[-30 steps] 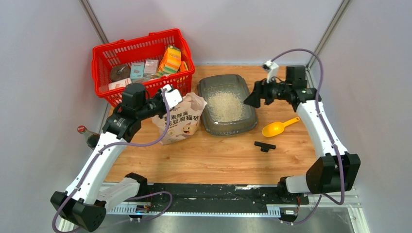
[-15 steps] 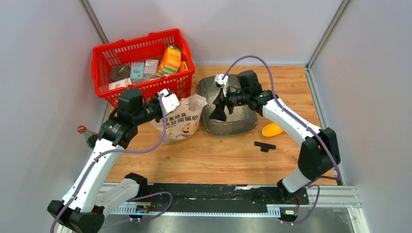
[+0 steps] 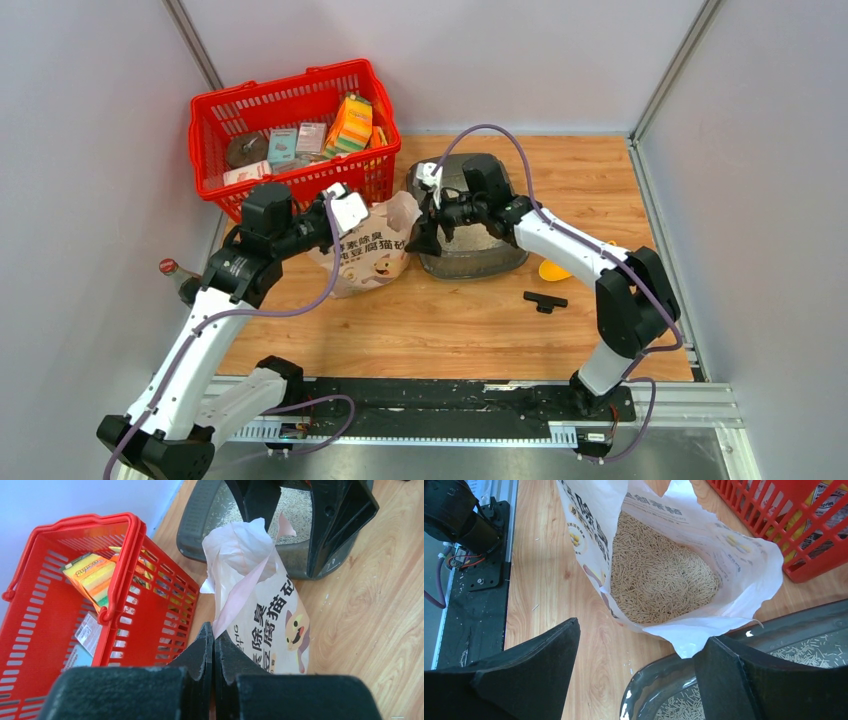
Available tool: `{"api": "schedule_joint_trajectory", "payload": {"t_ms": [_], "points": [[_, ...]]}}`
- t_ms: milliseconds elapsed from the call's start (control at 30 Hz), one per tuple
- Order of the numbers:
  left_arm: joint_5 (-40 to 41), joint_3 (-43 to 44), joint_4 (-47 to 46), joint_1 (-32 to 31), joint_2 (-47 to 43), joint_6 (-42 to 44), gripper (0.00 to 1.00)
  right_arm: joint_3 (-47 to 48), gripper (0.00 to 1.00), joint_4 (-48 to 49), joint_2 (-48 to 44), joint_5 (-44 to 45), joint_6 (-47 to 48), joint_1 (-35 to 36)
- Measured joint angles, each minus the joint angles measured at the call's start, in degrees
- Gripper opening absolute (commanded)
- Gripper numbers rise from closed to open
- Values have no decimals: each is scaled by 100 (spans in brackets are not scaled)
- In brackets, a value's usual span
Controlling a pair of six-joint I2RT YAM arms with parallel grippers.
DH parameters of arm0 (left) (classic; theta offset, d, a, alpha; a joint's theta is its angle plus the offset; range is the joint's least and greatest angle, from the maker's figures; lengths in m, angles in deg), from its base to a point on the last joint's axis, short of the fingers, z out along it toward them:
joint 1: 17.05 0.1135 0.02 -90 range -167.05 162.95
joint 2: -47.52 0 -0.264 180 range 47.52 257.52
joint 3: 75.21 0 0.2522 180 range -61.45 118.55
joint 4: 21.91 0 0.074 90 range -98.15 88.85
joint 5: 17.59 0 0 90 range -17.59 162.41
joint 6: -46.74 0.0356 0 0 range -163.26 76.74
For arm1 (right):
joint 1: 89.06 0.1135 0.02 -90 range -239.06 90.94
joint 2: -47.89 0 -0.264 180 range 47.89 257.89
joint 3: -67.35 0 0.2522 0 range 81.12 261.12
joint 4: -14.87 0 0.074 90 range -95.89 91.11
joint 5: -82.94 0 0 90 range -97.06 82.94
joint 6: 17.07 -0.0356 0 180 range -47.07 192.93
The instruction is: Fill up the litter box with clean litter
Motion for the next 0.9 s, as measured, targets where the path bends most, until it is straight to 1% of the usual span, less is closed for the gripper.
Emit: {"api": "schedule_joint_trajectory", "payload": {"t_ms": [133,233,433,567,633,733,900], "points": [[-160,151,291,0,2,-15,0,17,84,-83,13,63,-13,31],[-433,358,719,0,-9,-42,0,33,84,-450,-85,138,92,-42],[-901,529,1362,0,-168,-61,0,57,84,-1375,-708,260,531,-306],[-1143,527,1626,0,-385,44,0,57,84,-1735,-1154,315,625,-356],[-1248,527,1722,0,-452,74,0,90,84,-1805,-1279,315,481,-350],[-1296,507,1716,0,-496,94,0,166,82,-1759,-1305,402,-2,-286],[-1220,260,1318,-2,-590,50,0,367,82,-1873,-1252,988,-815,13]]}}
